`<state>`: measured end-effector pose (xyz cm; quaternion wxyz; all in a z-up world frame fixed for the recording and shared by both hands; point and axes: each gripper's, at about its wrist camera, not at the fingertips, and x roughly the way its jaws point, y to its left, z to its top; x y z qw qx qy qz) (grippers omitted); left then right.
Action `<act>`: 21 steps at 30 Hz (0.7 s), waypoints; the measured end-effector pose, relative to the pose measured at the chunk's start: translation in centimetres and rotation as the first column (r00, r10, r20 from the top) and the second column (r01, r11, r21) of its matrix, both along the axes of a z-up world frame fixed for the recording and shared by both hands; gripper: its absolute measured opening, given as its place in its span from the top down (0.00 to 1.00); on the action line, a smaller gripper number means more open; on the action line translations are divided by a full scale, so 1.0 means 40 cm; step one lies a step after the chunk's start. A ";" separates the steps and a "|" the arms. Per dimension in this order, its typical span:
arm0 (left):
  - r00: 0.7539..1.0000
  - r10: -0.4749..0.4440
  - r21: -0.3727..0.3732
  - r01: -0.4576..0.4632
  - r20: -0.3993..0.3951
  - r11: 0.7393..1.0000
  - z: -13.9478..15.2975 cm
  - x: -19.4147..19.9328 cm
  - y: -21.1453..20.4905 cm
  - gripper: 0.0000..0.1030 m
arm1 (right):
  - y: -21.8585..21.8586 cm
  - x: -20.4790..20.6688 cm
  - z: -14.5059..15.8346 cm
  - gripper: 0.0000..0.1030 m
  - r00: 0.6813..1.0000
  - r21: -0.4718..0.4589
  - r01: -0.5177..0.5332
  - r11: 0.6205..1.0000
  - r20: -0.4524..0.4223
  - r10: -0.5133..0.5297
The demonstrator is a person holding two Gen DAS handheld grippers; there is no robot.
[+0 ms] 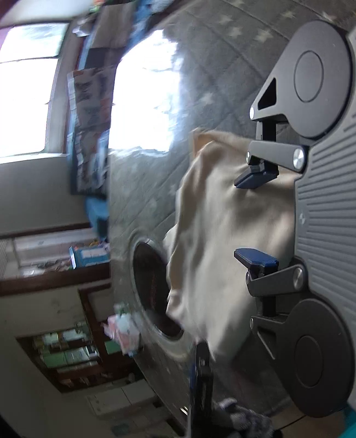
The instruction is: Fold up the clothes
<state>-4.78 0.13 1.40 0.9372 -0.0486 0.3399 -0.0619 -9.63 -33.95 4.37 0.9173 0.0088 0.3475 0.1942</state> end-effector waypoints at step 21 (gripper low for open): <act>0.994 0.103 -0.125 -0.108 -0.048 0.986 0.025 0.009 0.089 0.15 | 0.362 -0.035 0.050 0.54 0.866 -0.267 -0.458 0.848 0.082 0.493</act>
